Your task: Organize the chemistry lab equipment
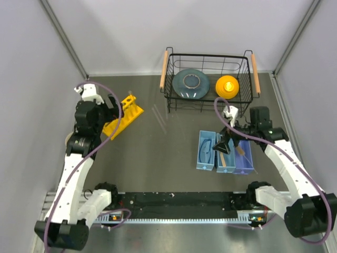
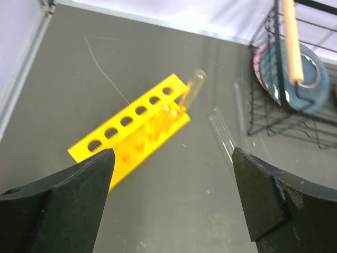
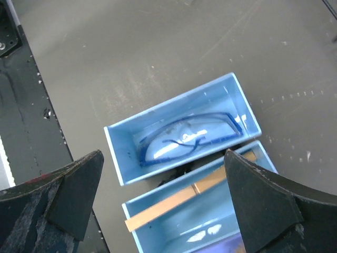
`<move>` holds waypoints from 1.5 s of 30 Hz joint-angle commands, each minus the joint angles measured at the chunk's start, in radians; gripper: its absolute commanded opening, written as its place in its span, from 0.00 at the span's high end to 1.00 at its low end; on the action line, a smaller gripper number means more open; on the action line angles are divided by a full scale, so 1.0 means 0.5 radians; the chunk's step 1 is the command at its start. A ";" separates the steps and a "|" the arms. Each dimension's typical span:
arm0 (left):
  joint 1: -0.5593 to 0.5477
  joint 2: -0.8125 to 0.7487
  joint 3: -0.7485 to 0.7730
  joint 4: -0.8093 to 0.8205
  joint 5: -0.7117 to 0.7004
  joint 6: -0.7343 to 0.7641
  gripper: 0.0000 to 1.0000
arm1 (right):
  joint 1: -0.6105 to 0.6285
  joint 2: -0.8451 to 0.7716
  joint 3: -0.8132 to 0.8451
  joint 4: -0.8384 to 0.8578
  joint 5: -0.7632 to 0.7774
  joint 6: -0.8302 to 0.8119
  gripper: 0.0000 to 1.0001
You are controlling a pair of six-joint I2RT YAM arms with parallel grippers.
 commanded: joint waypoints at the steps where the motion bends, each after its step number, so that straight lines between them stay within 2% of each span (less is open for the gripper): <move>1: 0.019 -0.271 -0.175 -0.238 0.368 -0.123 0.01 | 0.345 0.092 0.365 -0.243 0.307 -0.084 0.02; 6: 0.019 -0.560 -0.390 -0.305 0.586 -0.255 0.01 | 0.827 0.312 0.584 -0.250 0.739 -0.068 0.04; 10: 0.019 -0.713 -0.430 -0.440 0.590 -0.295 0.01 | 1.177 0.671 0.875 -0.183 1.034 0.054 0.05; 15: 0.019 -0.836 -0.406 -0.575 0.479 -0.280 0.01 | 1.352 1.165 1.151 -0.024 1.203 0.232 0.09; 17: 0.019 -0.882 -0.421 -0.603 0.415 -0.256 0.01 | 1.401 1.300 1.271 0.004 1.216 0.336 0.09; 18: 0.019 -0.895 -0.457 -0.627 0.378 -0.222 0.01 | 1.408 1.504 1.408 0.032 1.231 0.455 0.11; 20: 0.019 -0.892 -0.485 -0.646 0.326 -0.234 0.01 | 1.411 1.689 1.546 0.035 1.262 0.529 0.11; 26: 0.019 -0.892 -0.544 -0.585 0.301 -0.206 0.01 | 1.447 2.024 1.780 0.109 1.391 0.616 0.16; 29: 0.019 -0.892 -0.550 -0.569 0.326 -0.200 0.01 | 1.463 2.168 1.878 0.124 1.458 0.656 0.22; 37: 0.019 -1.008 -0.556 -0.551 0.307 -0.197 0.01 | 1.463 2.381 2.059 0.149 1.624 0.720 0.34; 45: 0.019 -1.122 -0.565 -0.535 0.298 -0.197 0.01 | 1.466 2.473 2.081 0.158 1.676 0.788 0.46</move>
